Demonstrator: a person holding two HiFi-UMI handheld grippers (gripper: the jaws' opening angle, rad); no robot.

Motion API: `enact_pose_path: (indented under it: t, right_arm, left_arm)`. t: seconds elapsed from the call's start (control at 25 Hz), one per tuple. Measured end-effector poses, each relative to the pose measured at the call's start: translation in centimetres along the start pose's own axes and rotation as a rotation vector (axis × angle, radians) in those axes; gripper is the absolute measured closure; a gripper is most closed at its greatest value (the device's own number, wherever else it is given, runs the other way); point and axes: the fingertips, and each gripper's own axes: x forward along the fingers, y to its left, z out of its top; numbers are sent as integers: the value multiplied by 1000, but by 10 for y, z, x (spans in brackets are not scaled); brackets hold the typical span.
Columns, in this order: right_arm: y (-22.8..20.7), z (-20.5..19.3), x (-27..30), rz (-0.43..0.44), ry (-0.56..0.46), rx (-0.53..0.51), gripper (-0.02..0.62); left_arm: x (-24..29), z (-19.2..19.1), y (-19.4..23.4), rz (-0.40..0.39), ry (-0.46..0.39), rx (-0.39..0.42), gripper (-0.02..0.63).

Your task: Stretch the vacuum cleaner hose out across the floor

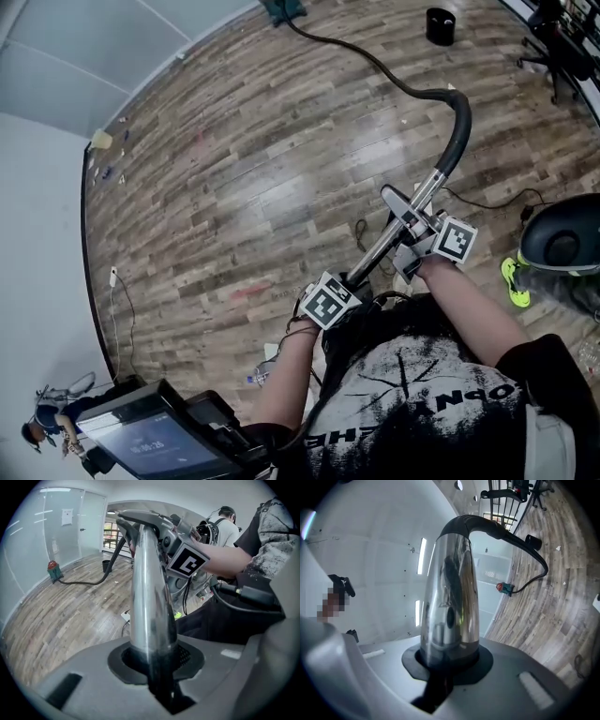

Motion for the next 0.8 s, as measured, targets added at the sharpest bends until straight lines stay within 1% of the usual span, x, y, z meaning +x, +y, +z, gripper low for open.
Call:
enact_pose_path:
  t: [0.16,0.4,0.56,0.8]
  right_arm:
    - [5,-24,-9,0,21,10,545]
    - [28,-68,-14,9,32,-10,545]
    - [44,-114,-23,-1,45,-7,545]
    - [54,-183,-45,-11,61,22,545]
  left_arm:
    - [-3,-22,-16,5,0,-25,518]
    - [-19,-60,-34,14,-22,-30,518]
    - [-32,-105,-55,11,-24,-45,518]
    - [-41,-171,-89,-9,-12,-74,518]
